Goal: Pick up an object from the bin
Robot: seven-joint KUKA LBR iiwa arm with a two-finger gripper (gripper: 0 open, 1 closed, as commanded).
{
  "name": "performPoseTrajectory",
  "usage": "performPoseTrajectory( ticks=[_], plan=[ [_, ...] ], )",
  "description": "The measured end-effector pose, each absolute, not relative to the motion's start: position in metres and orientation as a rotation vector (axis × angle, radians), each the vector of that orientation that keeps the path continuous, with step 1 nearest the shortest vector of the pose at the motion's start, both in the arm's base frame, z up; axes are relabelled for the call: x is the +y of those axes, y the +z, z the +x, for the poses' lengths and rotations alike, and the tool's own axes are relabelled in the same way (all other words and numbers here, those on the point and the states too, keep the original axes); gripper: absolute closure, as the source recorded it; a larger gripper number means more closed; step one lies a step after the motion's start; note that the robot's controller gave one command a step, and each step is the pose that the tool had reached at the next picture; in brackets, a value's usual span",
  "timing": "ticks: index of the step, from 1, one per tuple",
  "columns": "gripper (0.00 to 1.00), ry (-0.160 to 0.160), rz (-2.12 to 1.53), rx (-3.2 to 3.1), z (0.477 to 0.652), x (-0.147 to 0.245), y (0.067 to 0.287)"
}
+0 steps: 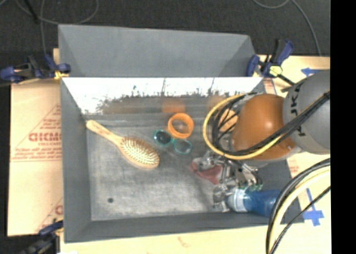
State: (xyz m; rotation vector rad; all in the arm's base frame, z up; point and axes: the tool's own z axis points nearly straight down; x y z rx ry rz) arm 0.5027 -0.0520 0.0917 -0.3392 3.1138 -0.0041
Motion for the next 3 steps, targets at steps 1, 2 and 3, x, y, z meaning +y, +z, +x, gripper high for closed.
performPoseTrajectory(
  ticks=[1,2,3],
  plan=[
    [1.0,0.0,-0.233,3.119,0.599,-0.101,0.075],
    [1.0,0.0,-0.233,3.119,0.599,-0.101,0.075],
    [1.0,0.003,-0.218,3.135,0.608,-0.104,0.115]
  ],
)
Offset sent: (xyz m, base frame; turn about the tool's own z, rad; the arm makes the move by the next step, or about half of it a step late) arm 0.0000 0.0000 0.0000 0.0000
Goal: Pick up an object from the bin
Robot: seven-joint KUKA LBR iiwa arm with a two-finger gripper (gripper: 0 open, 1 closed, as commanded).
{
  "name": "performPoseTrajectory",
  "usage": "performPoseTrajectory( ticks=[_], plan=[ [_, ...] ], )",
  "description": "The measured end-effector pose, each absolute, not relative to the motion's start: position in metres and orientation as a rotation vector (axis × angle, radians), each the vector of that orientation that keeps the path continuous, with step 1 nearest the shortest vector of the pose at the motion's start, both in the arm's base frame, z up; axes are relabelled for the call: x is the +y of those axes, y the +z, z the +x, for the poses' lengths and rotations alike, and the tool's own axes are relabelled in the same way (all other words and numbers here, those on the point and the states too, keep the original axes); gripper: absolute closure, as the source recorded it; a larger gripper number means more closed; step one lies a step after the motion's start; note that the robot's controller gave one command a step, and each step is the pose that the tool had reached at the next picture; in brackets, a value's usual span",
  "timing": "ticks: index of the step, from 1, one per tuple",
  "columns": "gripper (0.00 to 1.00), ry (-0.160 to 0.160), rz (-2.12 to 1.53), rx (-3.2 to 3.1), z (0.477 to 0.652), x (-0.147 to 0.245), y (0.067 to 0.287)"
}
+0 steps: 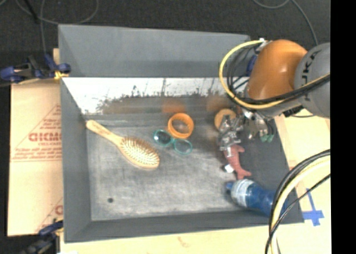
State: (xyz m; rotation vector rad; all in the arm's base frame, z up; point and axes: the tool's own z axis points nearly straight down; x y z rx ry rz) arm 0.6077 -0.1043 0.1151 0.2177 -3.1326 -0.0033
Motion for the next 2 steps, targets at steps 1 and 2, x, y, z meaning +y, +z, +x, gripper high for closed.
performPoseTrajectory(
  ticks=[1,2],
  plan=[
    [0.0,0.003,0.185,-3.149,0.613,-0.127,0.139],
    [0.0,-0.002,0.172,-3.141,0.609,-0.135,0.124]
  ],
)
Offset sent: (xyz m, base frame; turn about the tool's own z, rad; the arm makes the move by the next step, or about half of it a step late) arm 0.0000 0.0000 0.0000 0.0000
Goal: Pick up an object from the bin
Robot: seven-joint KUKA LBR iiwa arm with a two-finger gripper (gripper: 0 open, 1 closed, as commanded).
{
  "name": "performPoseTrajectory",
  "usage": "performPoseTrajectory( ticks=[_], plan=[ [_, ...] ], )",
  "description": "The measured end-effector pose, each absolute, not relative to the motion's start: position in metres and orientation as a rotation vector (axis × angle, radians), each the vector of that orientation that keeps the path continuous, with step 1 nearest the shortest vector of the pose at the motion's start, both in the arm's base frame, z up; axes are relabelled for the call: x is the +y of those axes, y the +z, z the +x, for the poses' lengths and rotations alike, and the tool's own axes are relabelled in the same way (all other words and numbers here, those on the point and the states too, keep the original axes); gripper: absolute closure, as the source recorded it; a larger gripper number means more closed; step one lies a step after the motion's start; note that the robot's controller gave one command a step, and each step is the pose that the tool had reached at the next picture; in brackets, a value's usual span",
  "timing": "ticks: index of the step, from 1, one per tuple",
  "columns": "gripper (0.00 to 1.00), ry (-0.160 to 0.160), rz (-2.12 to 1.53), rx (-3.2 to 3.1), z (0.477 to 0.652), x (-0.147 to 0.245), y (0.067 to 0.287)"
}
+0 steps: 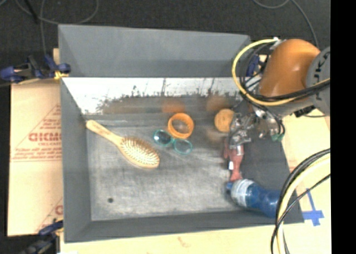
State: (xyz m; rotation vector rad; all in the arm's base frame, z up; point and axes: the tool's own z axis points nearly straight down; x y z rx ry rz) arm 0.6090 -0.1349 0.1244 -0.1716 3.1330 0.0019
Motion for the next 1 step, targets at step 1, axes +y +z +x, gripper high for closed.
performPoseTrajectory(
  ticks=[1],
  plan=[
    [0.0,0.007,-0.14,3.126,0.6047,-0.1481,0.0896]
  ],
)
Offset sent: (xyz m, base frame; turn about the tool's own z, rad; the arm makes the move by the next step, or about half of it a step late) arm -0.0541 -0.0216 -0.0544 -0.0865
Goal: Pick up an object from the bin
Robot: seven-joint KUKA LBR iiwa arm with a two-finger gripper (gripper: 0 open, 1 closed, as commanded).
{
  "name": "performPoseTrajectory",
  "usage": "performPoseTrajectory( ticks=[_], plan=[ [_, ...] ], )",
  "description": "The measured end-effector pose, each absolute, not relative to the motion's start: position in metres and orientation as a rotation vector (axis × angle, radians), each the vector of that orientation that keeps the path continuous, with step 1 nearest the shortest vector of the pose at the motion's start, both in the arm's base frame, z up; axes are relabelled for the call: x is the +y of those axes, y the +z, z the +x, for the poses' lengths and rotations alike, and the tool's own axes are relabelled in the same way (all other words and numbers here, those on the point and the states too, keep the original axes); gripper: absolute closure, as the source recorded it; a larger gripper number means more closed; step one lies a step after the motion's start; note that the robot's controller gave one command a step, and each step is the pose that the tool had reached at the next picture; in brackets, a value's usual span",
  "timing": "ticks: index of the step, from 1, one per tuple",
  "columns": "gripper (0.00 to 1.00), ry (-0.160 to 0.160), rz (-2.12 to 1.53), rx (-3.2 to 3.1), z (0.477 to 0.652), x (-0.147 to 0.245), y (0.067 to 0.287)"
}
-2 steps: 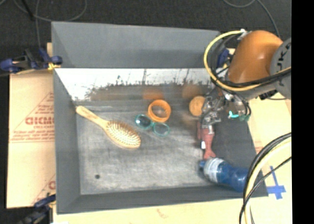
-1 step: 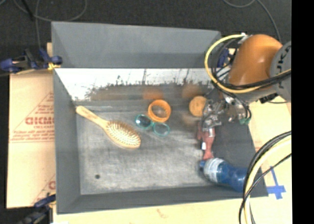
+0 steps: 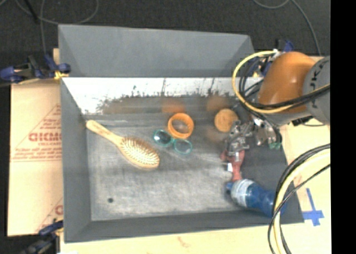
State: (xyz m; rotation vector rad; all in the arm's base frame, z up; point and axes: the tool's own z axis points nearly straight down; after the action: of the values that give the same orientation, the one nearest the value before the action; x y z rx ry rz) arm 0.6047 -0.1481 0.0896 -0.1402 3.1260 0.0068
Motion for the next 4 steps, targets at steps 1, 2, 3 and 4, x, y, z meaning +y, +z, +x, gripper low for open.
performPoseTrajectory(
  ticks=[1,2,3,4],
  plan=[
    [0.0,0.005,-0.287,3.099,0.584,-0.148,0.082],
    [0.0,0.008,-0.355,3.089,0.566,-0.151,0.083],
    [1.0,0.032,-0.548,3.095,0.579,-0.152,0.075],
    [1.0,0.032,-0.547,3.095,0.579,-0.152,0.075]
  ],
)
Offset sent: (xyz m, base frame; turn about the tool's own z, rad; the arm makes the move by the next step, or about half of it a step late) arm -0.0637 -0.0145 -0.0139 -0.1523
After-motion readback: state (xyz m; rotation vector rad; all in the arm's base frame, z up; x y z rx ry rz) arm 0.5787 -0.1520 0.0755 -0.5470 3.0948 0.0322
